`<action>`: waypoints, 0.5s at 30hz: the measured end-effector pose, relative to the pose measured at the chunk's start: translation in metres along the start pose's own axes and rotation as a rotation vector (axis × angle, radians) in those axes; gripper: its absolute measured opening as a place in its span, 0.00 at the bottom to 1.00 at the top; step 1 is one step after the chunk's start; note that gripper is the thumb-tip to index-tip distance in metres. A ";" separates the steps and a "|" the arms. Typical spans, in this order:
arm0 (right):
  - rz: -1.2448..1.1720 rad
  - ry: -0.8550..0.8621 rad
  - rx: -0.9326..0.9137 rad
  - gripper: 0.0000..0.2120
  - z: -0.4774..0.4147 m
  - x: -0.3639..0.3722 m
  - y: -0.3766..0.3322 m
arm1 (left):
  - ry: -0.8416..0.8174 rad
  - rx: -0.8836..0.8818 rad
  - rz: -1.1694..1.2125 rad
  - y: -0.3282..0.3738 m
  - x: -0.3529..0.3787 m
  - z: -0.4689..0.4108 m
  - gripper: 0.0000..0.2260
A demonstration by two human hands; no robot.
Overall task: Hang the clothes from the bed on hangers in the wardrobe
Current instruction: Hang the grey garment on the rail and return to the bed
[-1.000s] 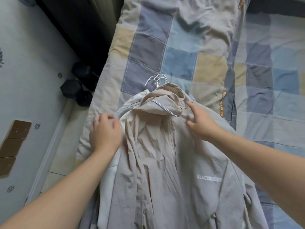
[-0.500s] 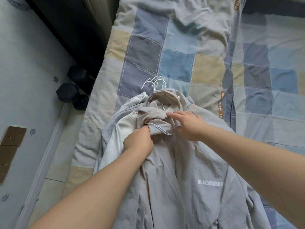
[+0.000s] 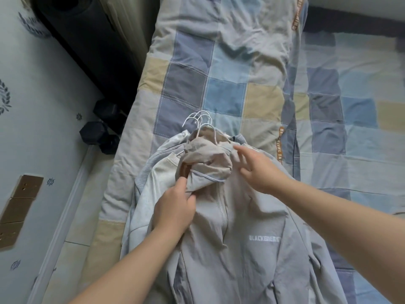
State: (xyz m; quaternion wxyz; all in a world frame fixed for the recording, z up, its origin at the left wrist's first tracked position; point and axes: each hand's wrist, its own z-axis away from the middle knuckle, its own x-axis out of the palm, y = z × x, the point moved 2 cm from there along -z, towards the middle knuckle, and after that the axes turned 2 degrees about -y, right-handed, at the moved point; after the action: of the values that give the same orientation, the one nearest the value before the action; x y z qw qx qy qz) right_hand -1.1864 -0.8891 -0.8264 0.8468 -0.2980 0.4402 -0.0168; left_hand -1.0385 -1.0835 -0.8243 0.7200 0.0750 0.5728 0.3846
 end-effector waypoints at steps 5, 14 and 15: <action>0.005 0.176 -0.081 0.30 0.046 -0.062 -0.024 | 0.080 0.183 0.027 0.023 -0.039 0.041 0.07; -0.264 -0.098 -0.155 0.10 0.176 -0.178 -0.074 | 0.173 0.355 0.139 0.122 -0.129 0.101 0.11; -0.299 -0.091 -0.169 0.10 0.193 -0.191 -0.078 | 0.151 0.339 0.204 0.136 -0.138 0.108 0.10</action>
State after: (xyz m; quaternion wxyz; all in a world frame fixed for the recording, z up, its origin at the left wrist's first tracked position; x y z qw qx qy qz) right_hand -1.1386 -0.8033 -0.5615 0.8258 -0.4307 0.3522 -0.0923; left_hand -1.0129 -1.0420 -0.6077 0.6094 0.2238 0.6710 0.3582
